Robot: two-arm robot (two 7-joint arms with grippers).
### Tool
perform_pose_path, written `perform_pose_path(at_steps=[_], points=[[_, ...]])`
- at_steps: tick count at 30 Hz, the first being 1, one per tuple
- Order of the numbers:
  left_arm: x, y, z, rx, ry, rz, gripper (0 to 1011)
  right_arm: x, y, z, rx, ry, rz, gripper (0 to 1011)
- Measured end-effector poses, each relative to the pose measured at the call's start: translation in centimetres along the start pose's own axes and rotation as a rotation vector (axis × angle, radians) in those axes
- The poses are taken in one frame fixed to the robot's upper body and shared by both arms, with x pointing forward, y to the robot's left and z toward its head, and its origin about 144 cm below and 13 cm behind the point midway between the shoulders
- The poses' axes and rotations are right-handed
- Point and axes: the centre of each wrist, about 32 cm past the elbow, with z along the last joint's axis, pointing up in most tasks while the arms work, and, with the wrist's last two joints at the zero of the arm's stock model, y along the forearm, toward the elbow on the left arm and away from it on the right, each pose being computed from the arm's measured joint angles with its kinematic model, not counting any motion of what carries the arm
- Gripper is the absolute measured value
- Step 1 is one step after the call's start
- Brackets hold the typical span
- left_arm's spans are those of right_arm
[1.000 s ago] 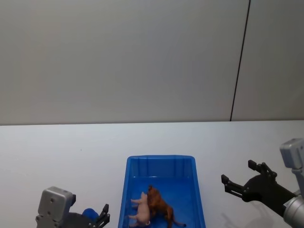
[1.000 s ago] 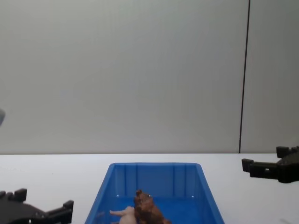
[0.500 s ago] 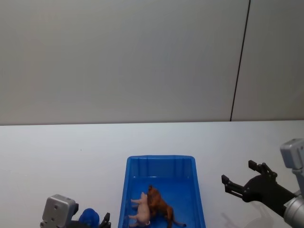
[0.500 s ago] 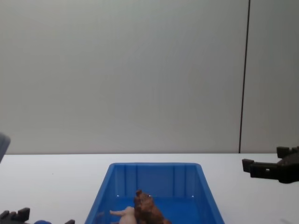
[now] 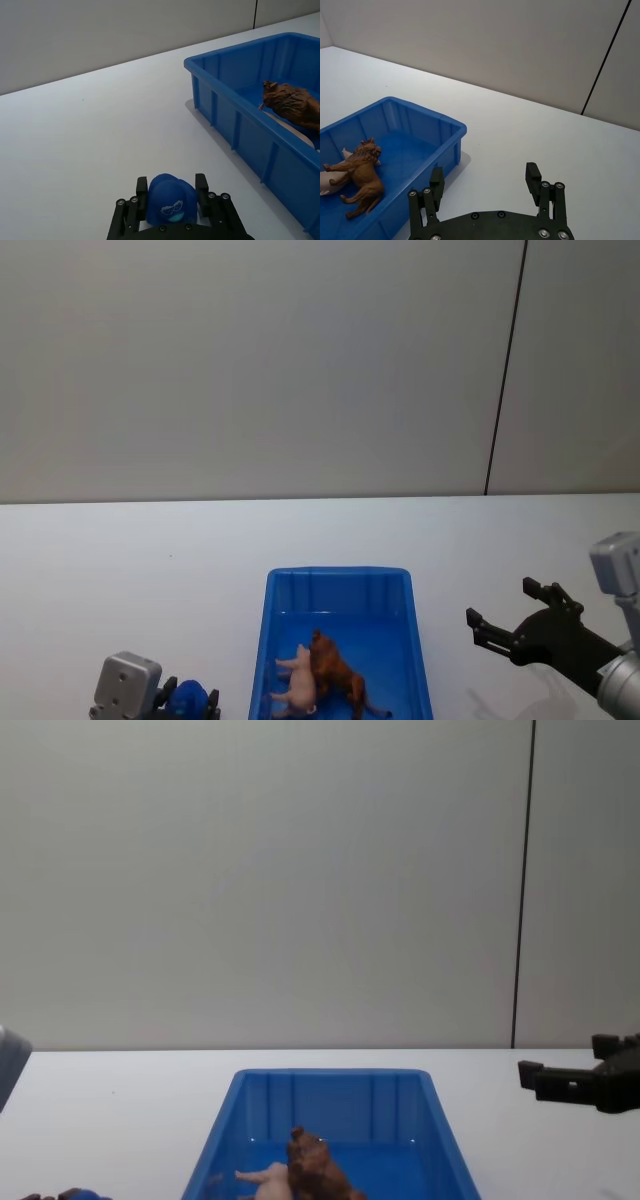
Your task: Pick up the two dolls from the table and place them into the box.
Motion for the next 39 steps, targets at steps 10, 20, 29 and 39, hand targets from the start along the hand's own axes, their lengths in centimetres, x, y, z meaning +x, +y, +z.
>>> perform_pose_path(at_steps=[10,20,29,39], points=[[0.5,-0.7,0.8,-0.023,-0.023,-0.014,473,0.0,0.0,0.0,0.0,0.0,0.0,1001],[0.3,-2.2,4.1,-0.139,-0.069,-0.062,400,0.0,0.0,0.0,0.0,0.0,0.0,1001],[-0.9,-4.0,6.9,-0.242,-0.098,-0.141,388,0.0,0.0,0.0,0.0,0.0,0.0,1001],[-3.5,-6.6,9.4,-0.328,-0.108,-0.278,773,0.0,0.0,0.0,0.0,0.0,0.0,1001]])
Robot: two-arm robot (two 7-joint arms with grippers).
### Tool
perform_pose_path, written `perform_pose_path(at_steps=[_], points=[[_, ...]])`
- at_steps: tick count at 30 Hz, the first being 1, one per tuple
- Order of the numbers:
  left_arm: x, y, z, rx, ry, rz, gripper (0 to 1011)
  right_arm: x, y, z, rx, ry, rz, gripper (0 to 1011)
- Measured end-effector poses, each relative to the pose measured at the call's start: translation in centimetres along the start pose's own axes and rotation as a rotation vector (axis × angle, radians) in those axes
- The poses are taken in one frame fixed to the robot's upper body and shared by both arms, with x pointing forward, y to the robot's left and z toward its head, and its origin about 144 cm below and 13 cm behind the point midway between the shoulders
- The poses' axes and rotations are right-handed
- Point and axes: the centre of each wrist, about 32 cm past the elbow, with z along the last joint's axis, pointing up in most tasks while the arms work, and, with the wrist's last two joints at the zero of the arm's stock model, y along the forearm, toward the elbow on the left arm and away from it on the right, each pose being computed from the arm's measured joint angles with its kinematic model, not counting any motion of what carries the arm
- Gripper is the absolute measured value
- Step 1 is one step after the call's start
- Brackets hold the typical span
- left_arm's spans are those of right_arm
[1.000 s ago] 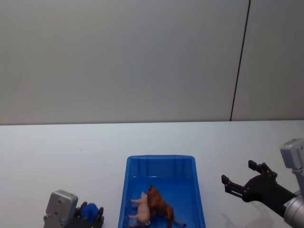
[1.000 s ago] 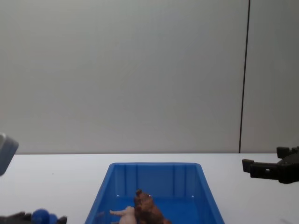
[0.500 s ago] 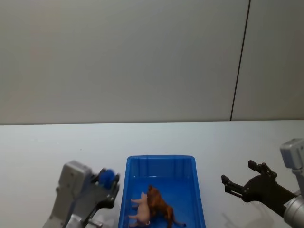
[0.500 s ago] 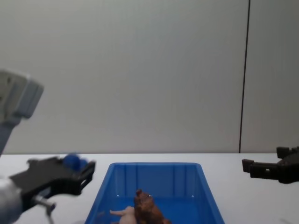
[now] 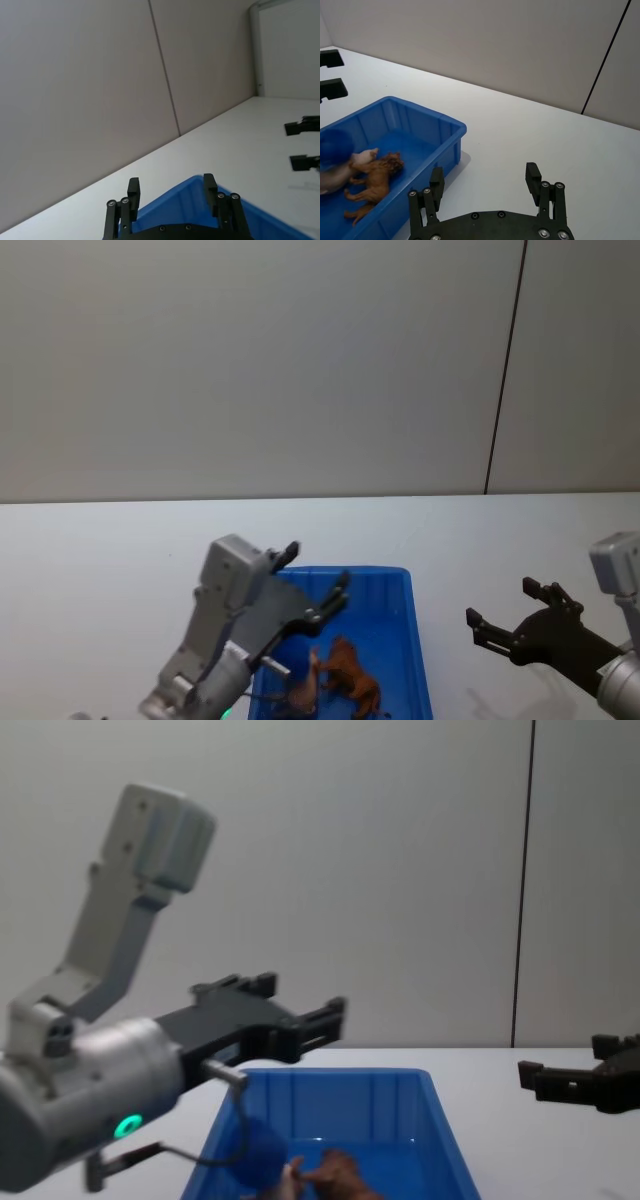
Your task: Pick up the two dolls from the table and place them into the box.
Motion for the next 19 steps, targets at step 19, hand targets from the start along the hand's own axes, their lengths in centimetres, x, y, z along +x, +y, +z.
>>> perform_pose_path(at_steps=[19], points=[[-1.2,-2.1,1.3,-0.114,0.001,-0.083,1001,0.0,0.0,0.0,0.0,0.0,0.0,1001]])
